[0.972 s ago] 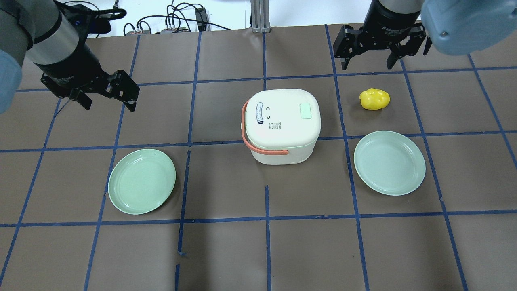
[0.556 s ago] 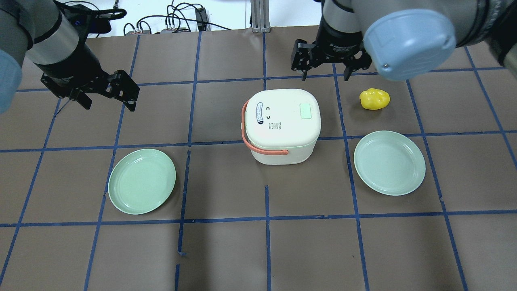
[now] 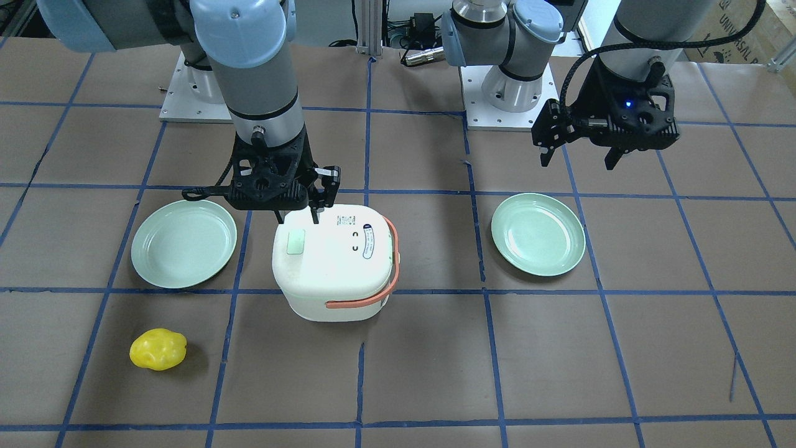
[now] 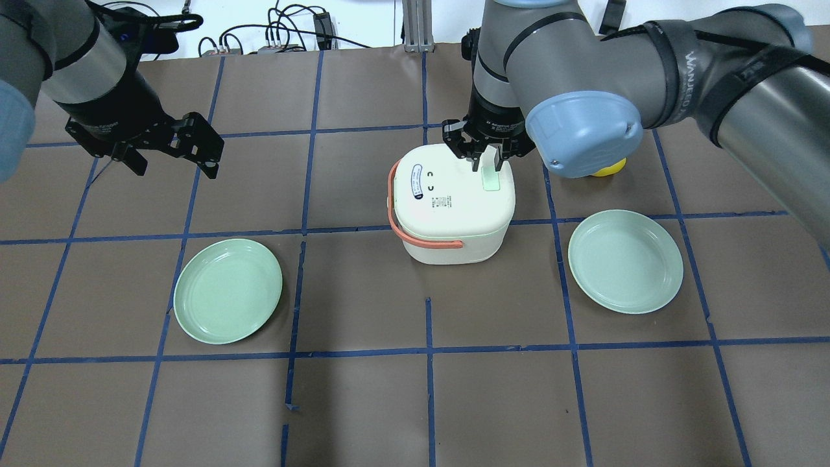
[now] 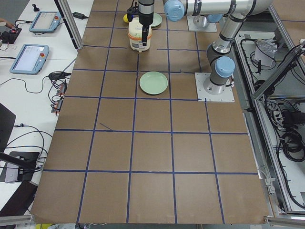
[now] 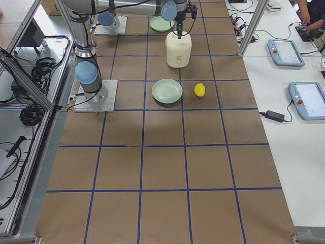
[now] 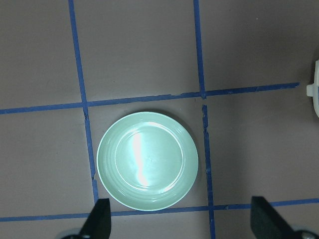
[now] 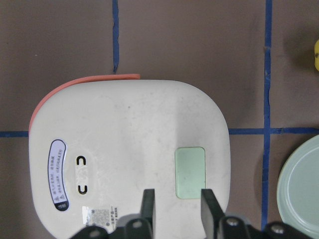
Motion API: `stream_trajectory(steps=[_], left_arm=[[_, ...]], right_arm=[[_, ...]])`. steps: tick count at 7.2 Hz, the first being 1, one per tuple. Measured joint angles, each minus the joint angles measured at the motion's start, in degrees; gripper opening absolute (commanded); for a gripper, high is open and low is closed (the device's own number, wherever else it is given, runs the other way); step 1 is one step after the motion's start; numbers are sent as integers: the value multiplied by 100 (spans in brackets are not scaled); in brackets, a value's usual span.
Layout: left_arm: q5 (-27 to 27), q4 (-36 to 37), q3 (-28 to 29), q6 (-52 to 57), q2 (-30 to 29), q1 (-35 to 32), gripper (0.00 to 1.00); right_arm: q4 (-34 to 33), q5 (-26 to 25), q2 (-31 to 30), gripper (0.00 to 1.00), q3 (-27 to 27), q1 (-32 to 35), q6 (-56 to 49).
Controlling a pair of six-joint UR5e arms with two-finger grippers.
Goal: Press rice cooker button
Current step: 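Press down on the green lid button with the closed right gripper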
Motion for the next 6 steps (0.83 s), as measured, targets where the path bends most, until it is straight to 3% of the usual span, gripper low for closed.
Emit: stream_trajectory(steps=[6], left_arm=[[0,0,0,0,0,0,100]], right_arm=[[-29,48,172,5,86,-233,-110]])
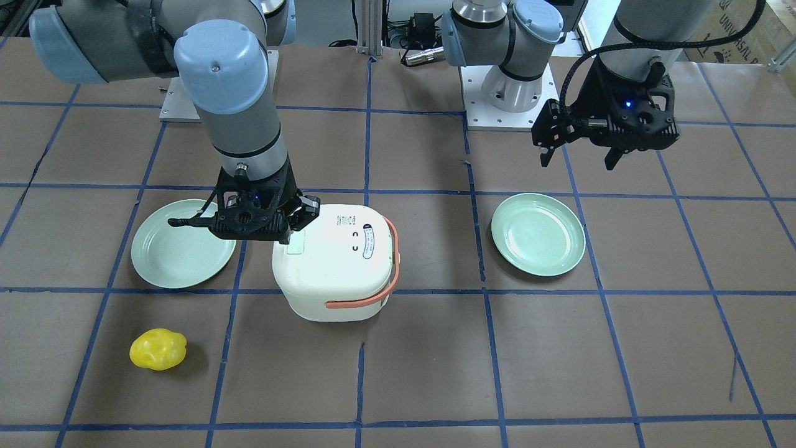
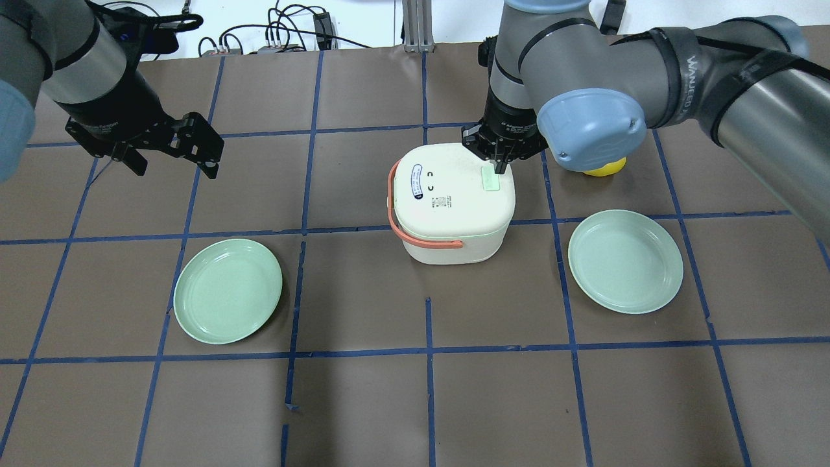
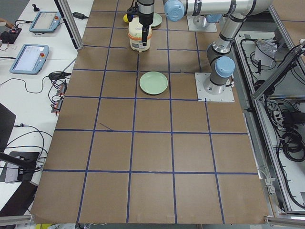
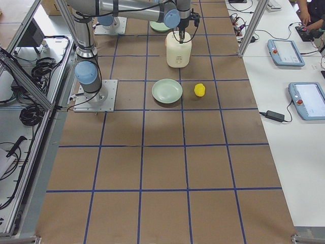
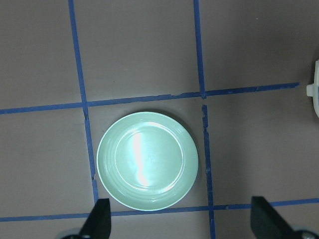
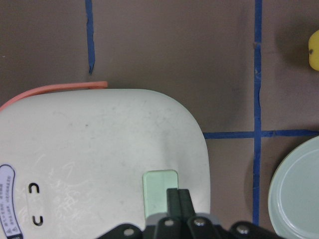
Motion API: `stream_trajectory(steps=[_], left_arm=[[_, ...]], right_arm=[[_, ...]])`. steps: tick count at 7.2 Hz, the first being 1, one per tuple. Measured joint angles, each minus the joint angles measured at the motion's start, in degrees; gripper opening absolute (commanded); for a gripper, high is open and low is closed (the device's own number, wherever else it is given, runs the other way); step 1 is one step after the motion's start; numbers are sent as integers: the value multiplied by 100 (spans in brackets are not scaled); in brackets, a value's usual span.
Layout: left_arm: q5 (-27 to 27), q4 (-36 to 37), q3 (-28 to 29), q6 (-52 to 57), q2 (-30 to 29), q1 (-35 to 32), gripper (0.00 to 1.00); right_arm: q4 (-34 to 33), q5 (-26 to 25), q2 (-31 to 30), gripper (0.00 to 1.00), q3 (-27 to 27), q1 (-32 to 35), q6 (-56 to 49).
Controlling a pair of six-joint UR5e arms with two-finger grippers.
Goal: Press rice cooker button
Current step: 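Press down on the green lid button with the closed right gripper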
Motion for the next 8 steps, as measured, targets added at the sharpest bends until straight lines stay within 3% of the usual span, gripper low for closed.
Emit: stream_trajectory(steps=[8], left_arm=[[0,0,0,0,0,0,100]], right_arm=[[-5,155,85,5,53,45,-33]])
